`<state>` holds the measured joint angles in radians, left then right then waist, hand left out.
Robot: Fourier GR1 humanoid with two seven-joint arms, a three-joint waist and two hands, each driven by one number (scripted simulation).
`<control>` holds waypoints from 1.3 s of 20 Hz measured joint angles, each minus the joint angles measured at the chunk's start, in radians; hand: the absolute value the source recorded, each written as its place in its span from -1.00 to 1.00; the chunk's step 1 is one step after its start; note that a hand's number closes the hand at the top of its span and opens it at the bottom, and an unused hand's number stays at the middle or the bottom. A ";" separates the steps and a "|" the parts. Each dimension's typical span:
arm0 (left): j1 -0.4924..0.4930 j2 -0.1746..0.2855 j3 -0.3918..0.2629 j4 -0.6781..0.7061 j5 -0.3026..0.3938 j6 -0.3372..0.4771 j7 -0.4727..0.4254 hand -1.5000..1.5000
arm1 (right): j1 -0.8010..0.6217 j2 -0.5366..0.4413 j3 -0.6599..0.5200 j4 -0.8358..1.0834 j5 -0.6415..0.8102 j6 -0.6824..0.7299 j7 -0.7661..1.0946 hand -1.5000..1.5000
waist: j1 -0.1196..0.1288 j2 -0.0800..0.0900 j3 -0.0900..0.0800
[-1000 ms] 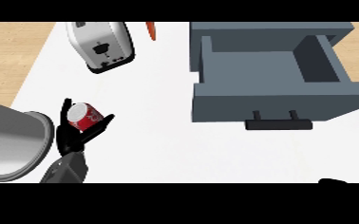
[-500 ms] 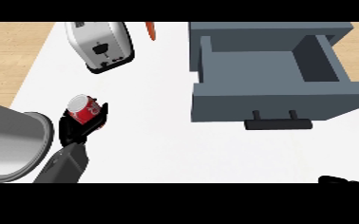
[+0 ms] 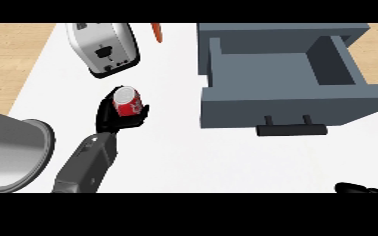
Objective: Pick up the can, place it into the drawer and close the drawer
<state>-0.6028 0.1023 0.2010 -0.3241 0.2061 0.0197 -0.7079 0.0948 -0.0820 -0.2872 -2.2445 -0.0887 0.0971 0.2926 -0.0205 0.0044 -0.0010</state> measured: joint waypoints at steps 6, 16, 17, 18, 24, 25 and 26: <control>-0.063 -0.029 -0.029 -0.035 -0.016 -0.024 0.053 1.00 | -0.019 -0.014 -0.025 0.020 -0.006 -0.004 -0.002 -1.00 | 0.009 -0.003 0.000; -0.141 -0.085 -0.165 -0.351 -0.025 0.079 0.363 1.00 | 0.009 -0.010 -0.042 0.013 0.003 -0.001 -0.021 -1.00 | 0.024 -0.011 0.002; -0.148 -0.089 -0.176 -0.390 -0.026 0.091 0.399 1.00 | 0.013 -0.018 -0.053 0.000 -0.011 0.004 -0.013 -1.00 | 0.024 -0.012 0.002; -0.160 -0.092 -0.194 -0.426 -0.018 0.110 0.439 1.00 | 0.012 -0.013 -0.047 -0.001 -0.003 0.001 -0.014 -1.00 | 0.024 -0.012 0.002; -0.263 -0.098 -0.249 -0.571 0.001 0.199 0.646 1.00 | -0.017 -0.020 -0.038 0.001 0.004 -0.009 0.012 -1.00 | 0.019 -0.009 0.001; -0.279 -0.097 -0.255 -0.597 -0.006 0.212 0.676 1.00 | -0.006 -0.020 -0.047 0.002 -0.003 -0.002 -0.001 -1.00 | 0.019 -0.009 0.001; -0.298 -0.098 -0.268 -0.610 -0.008 0.237 0.700 1.00 | -0.006 -0.023 -0.051 -0.011 -0.010 -0.003 0.014 -1.00 | 0.016 -0.009 0.002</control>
<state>-0.9007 0.0039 -0.0669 -0.9336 0.1980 0.2567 -0.0077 0.0891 -0.1047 -0.3385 -2.2555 -0.0989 0.0936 0.3062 -0.0041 -0.0042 0.0006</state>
